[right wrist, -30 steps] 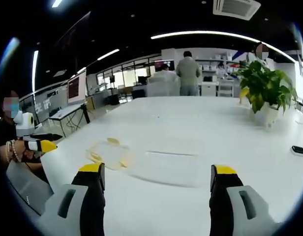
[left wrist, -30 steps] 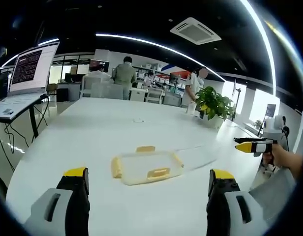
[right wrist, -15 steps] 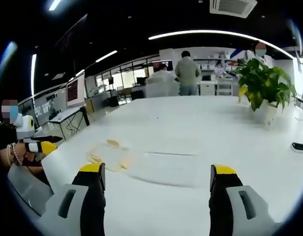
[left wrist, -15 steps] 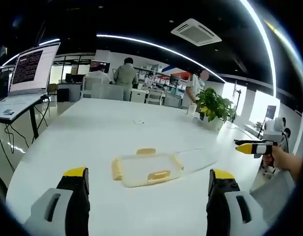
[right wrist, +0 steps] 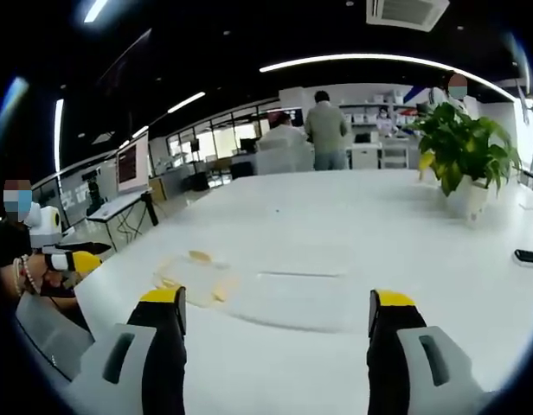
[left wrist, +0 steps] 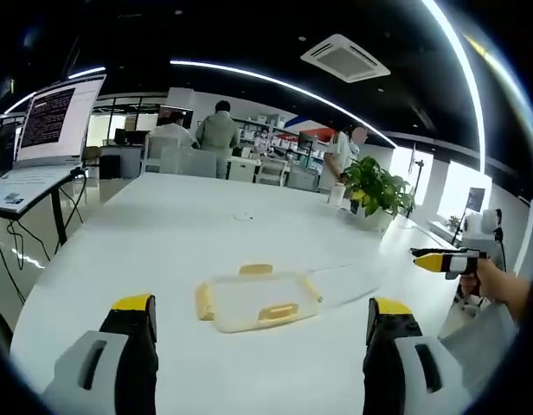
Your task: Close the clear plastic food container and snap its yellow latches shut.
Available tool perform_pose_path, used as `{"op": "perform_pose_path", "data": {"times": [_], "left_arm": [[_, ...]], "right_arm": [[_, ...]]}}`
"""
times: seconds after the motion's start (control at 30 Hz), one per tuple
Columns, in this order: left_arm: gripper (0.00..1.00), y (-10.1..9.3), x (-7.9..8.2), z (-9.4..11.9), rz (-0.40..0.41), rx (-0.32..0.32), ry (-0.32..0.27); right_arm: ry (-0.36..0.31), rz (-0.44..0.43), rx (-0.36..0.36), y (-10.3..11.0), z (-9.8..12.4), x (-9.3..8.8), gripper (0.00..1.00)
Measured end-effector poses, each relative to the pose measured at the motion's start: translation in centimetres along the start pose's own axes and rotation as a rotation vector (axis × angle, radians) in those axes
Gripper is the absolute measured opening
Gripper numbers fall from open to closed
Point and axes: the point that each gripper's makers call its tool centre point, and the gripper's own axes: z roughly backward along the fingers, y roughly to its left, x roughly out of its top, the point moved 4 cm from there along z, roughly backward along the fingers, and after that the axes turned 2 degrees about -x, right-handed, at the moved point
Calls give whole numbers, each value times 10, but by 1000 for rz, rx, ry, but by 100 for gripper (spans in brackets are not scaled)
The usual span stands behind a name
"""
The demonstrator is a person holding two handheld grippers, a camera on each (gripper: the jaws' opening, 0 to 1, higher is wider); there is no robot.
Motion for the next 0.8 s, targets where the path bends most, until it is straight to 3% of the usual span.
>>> {"op": "perform_pose_path", "data": {"times": [0.43, 0.8], "left_arm": [[98, 6, 7, -1, -45, -38, 33], [94, 26, 20, -21, -128, -89, 67]], "right_arm": [[-18, 28, 46, 10, -3, 14, 81], [-6, 96, 123, 15, -23, 29, 77]]}}
